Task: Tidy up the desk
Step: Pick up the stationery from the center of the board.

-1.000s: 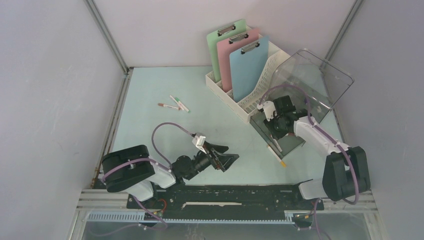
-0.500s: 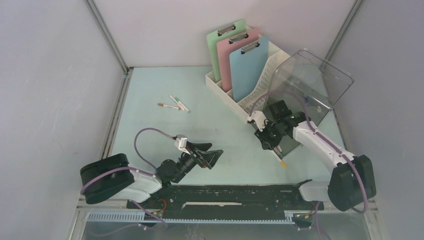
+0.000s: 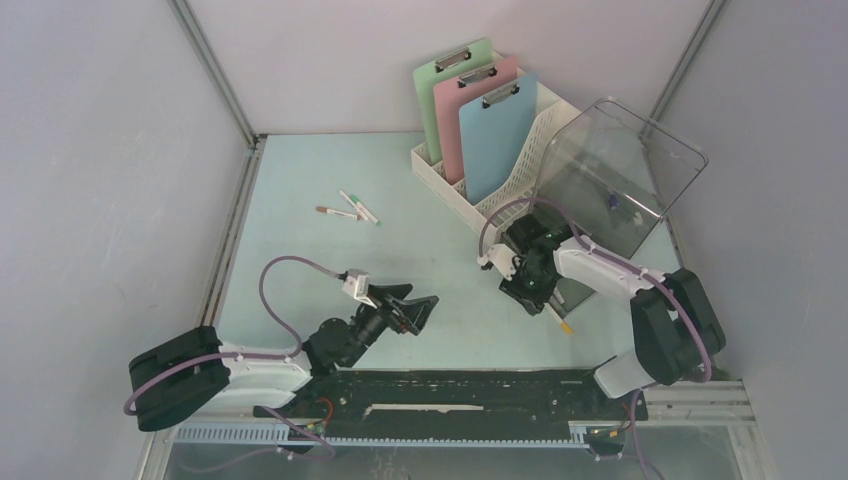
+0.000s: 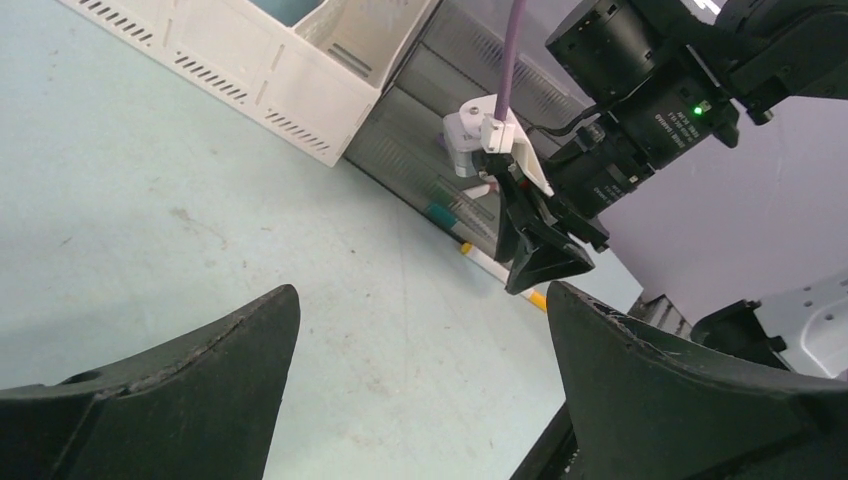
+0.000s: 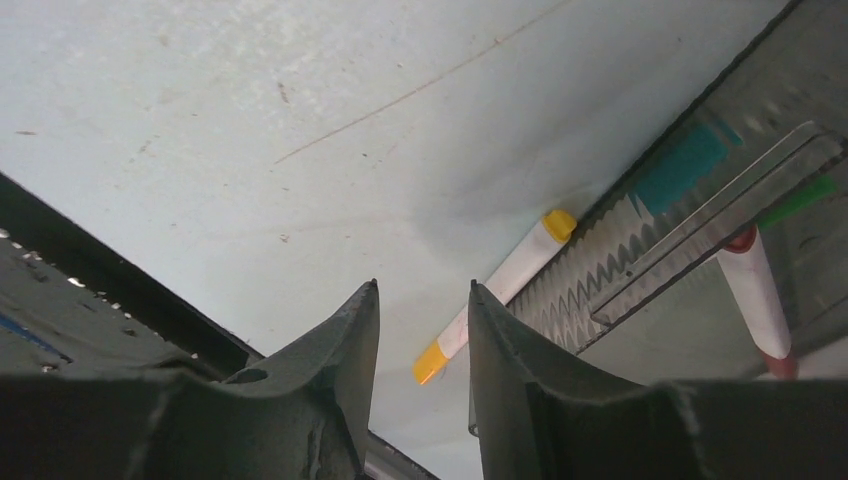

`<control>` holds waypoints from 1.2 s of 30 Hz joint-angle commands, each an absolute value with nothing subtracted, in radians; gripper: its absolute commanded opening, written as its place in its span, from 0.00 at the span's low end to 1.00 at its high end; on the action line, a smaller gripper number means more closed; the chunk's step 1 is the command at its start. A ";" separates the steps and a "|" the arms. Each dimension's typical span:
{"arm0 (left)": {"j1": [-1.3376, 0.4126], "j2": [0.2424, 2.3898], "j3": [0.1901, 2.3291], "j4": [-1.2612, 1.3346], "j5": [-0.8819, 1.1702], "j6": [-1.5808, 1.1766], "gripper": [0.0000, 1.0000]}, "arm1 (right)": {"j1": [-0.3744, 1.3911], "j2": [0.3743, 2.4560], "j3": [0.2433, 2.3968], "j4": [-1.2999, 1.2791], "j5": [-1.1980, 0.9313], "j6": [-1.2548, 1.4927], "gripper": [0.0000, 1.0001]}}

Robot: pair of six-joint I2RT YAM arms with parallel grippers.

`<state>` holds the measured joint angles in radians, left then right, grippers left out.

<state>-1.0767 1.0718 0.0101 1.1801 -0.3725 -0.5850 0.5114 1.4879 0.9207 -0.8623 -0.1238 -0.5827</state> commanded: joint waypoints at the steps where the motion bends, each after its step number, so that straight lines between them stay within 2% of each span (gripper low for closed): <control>1: -1.071 1.051 0.023 1.124 -0.418 -0.545 1.00 | 0.519 1.523 0.911 -0.857 -0.036 -0.551 0.46; 13: -1.071 1.061 0.029 1.119 -0.417 -0.550 1.00 | 0.517 1.565 0.892 -0.818 0.103 -0.523 0.53; 26: -1.071 1.072 0.032 1.120 -0.414 -0.559 1.00 | 0.541 1.634 0.893 -0.826 0.045 -0.514 0.51; 29: -1.071 1.066 0.026 1.120 -0.415 -0.558 1.00 | 0.569 1.633 0.898 -0.828 0.011 -0.513 0.48; 36: -1.071 1.052 0.016 1.119 -0.419 -0.562 1.00 | 0.651 1.660 0.910 -0.821 -0.026 -0.504 0.26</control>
<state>-1.0767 1.0695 0.0105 1.0962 -0.3916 -0.5755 0.6079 1.6299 0.8955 -0.8448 0.0212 -0.5247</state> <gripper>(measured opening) 0.996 0.317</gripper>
